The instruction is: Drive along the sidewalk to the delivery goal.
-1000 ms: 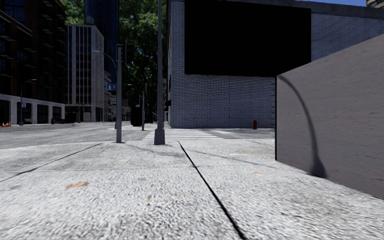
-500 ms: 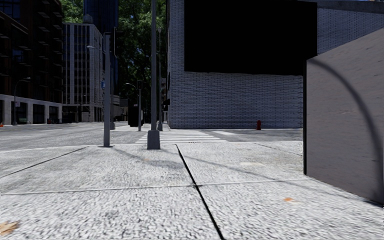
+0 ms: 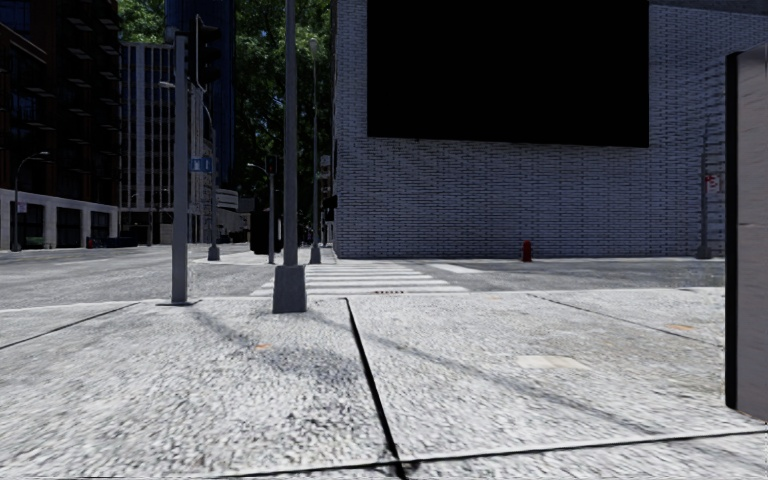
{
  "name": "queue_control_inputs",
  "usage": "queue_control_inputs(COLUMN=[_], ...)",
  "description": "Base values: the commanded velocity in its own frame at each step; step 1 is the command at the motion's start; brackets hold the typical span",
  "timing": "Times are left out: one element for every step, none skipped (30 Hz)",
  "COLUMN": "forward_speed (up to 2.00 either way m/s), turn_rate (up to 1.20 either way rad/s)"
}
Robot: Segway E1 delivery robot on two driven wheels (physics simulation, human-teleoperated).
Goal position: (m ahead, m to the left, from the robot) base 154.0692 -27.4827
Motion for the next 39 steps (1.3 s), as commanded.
queue_control_inputs(forward_speed=[1.92, 1.92, 1.92, 1.92, 1.92, 1.92, 1.92, 1.92, 1.92, 1.92, 1.92, 1.92, 1.92, 1.92, 1.92, 1.92, 1.92, 1.92, 1.92, 1.92, 1.92, 1.92, 1.92, 1.92, 1.92, 1.92, 1.92, 1.92, 1.92, 1.92, 1.92, 1.92, 1.92, 1.92, 1.92, 1.92, 1.92, 1.92, 1.92], turn_rate=[0.00, 0.00, 0.00, 0.00, 0.00, 0.00, 0.00, 0.00, 0.00, 0.00, 0.00, 0.00, 0.00, 0.00, 0.00, 0.00, 0.00, 0.00, 0.00, 0.00, 0.00, 0.00, 0.00, 0.00, 0.00, 0.00, 0.00, 0.00, 0.00, 0.00, 0.00, 0.00, 0.00, 0.00, 0.00, 0.00, 0.00, 0.00, 0.00])
